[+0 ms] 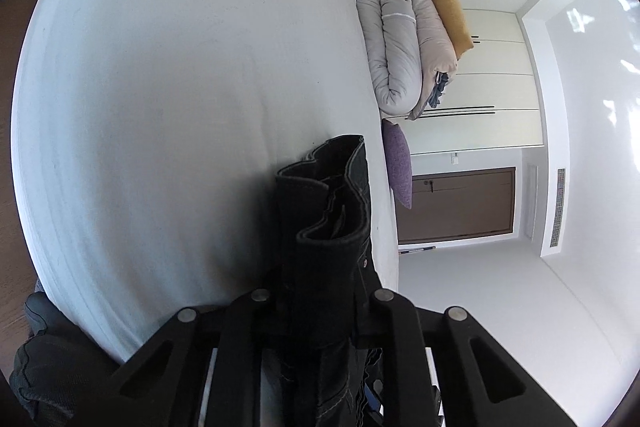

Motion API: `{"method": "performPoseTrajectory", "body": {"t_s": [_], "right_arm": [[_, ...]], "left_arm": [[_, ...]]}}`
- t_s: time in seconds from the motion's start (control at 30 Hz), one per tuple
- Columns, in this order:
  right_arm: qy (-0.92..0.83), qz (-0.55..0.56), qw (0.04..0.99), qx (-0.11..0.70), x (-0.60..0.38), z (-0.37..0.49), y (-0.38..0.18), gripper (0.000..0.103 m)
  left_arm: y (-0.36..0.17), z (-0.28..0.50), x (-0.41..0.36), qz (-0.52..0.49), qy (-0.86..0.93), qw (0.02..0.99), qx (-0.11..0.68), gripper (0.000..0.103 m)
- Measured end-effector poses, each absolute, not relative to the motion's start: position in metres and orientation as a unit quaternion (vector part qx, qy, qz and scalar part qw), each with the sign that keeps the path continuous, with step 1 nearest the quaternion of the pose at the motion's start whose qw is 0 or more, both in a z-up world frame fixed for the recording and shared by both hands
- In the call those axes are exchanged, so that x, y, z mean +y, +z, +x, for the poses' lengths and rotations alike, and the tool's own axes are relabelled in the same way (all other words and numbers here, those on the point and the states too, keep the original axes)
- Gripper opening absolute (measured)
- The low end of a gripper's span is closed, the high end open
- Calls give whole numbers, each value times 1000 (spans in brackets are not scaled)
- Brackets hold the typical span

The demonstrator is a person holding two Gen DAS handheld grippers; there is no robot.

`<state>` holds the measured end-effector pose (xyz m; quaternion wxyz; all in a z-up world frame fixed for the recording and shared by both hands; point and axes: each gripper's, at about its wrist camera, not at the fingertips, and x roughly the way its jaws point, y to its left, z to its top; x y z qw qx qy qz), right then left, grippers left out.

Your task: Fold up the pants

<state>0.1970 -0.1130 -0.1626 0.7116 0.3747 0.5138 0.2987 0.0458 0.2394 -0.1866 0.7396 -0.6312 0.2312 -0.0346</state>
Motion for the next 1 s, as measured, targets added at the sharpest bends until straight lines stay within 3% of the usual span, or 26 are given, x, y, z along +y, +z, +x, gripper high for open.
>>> {"method": "performPoseTrajectory", "body": {"t_s": [0.1, 0.43, 0.57, 0.67, 0.97, 1.0], "right_arm": [[276, 363, 717, 527, -111, 197, -165, 5], [285, 282, 732, 551, -76, 200, -140, 9], [289, 311, 715, 556, -86, 204, -155, 0], [290, 313, 717, 551, -88, 204, -159, 0], [299, 321, 729, 526, -86, 201, -160, 0], [304, 333, 726, 519, -89, 199, -159, 4]], "left_arm": [[-171, 47, 233, -586, -24, 775, 236, 17], [-148, 49, 218, -514, -18, 823, 241, 16], [-135, 52, 210, -483, -22, 842, 239, 16], [-116, 55, 199, -447, -32, 862, 238, 15], [-37, 63, 116, -251, -80, 935, 236, 15], [-29, 64, 101, -226, -89, 941, 236, 15]]}}
